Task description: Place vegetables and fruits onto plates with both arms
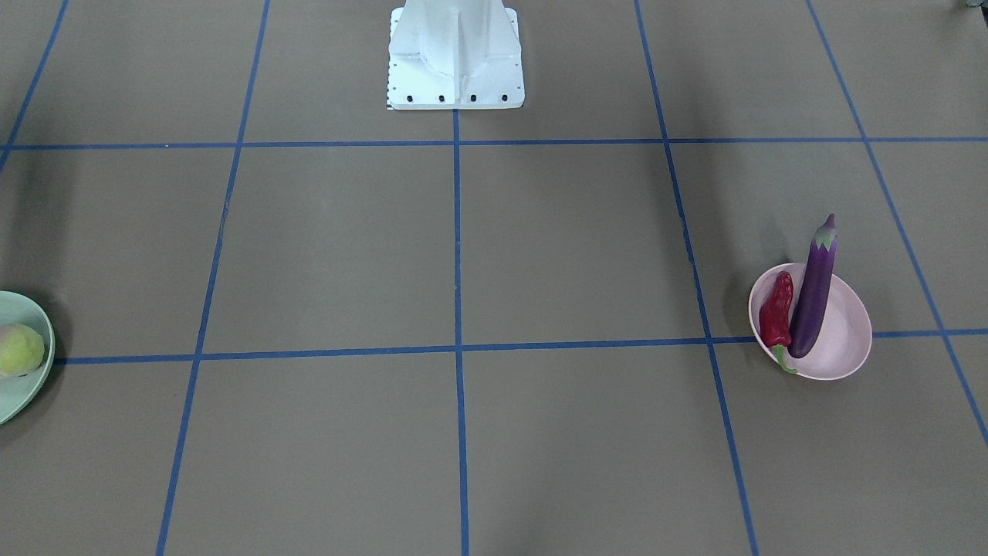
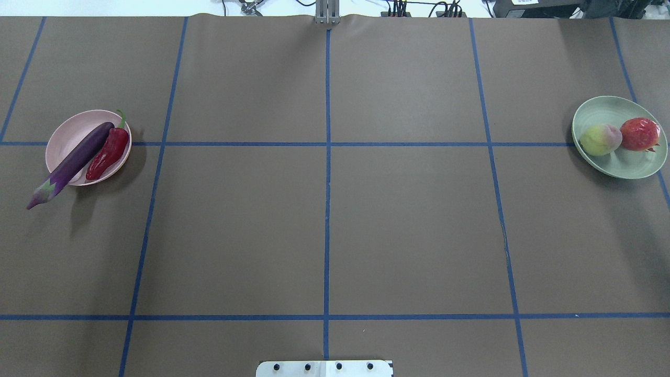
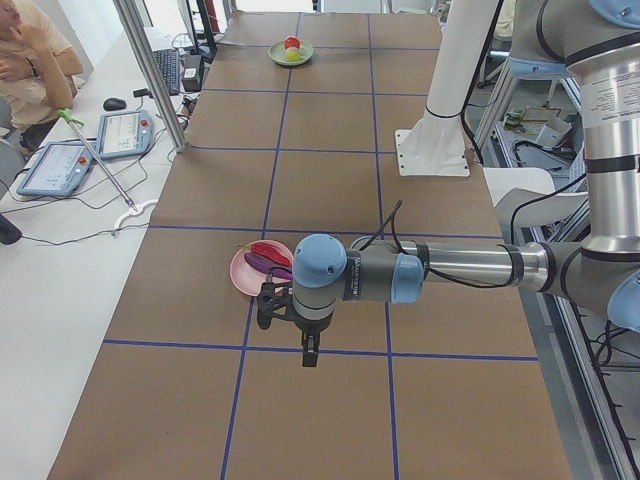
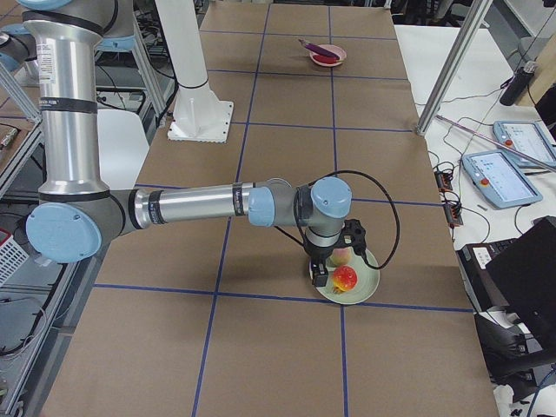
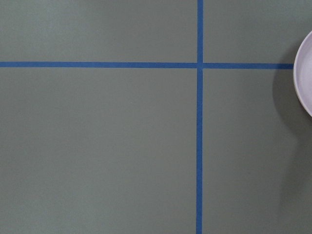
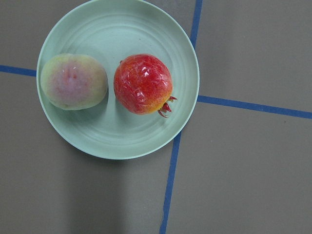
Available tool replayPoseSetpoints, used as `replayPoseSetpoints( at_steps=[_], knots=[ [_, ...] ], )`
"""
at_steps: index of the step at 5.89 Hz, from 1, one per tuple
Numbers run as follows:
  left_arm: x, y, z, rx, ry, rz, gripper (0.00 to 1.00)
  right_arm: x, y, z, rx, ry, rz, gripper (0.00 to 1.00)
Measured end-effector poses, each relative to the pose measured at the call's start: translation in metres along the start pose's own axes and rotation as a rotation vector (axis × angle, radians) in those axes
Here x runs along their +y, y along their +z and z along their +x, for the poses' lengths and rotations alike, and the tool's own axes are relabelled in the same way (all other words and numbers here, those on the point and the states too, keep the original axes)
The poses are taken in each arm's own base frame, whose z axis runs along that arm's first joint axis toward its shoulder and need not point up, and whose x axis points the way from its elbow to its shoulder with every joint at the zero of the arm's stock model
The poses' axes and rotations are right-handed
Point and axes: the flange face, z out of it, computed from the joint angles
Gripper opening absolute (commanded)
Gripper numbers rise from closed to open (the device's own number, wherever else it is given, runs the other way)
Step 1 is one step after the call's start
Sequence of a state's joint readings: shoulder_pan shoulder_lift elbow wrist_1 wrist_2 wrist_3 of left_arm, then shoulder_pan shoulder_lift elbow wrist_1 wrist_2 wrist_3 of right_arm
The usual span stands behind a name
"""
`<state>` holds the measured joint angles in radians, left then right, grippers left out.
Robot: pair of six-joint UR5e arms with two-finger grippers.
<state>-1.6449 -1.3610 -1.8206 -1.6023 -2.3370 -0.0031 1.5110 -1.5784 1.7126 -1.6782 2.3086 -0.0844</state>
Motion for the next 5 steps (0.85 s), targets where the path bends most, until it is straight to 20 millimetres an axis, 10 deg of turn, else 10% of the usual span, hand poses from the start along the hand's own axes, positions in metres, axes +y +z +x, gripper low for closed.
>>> replayPoseSetpoints(
  at_steps=[5],
  knots=[
    [-0.0015,-0.0051,0.0052,0.0,0.012,0.011,1.0,-0.0032,0.0127,-0.0129,-0.003,-0.027,-0.026,1.0]
  ],
)
